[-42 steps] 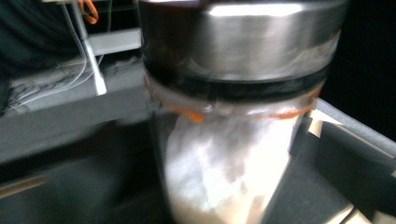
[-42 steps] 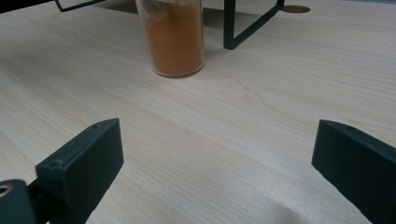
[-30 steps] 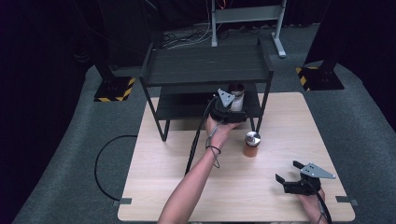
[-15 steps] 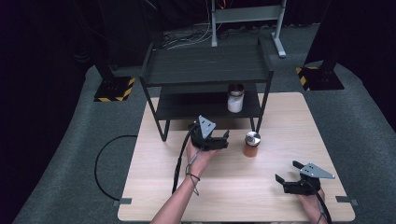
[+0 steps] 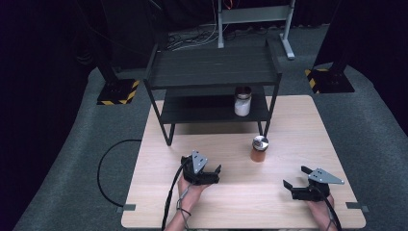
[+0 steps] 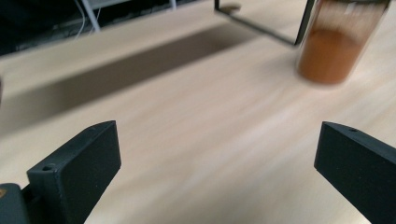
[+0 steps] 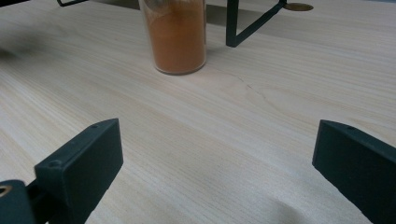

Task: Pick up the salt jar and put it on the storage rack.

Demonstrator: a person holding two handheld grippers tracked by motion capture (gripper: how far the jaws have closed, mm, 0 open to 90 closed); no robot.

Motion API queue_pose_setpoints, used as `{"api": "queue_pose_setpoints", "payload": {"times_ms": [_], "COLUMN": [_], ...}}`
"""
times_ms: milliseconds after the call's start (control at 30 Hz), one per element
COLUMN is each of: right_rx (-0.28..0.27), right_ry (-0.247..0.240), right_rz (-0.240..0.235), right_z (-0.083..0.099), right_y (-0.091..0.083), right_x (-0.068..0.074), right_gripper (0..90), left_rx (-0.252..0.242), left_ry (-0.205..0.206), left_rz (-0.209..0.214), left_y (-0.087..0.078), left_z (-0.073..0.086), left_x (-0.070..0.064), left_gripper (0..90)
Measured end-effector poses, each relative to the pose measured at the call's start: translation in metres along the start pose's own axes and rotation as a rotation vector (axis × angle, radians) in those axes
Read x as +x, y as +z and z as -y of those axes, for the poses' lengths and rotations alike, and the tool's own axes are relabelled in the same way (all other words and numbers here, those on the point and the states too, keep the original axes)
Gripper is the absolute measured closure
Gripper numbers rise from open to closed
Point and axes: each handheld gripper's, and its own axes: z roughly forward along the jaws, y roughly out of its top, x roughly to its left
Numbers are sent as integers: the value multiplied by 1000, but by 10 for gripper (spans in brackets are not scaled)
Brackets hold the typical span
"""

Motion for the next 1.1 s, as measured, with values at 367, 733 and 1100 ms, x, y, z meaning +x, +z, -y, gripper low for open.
{"api": "queue_pose_setpoints", "payload": {"times_ms": [367,733,1100], "right_rx": [10,11,-2], "right_ry": [-2,-6,3], "right_rz": [0,2,4], "right_z": [-2,-2,0], "right_y": [1,1,0], "right_x": [1,1,0], "right_gripper": [10,10,10], "left_rx": [-12,-85,-67], "left_ry": [-20,52,30], "left_rz": [-69,-14,3], "left_y": [-32,-36,-33], "left_z": [58,71,68], "left_x": [15,17,23], "left_gripper": [6,6,5]}}
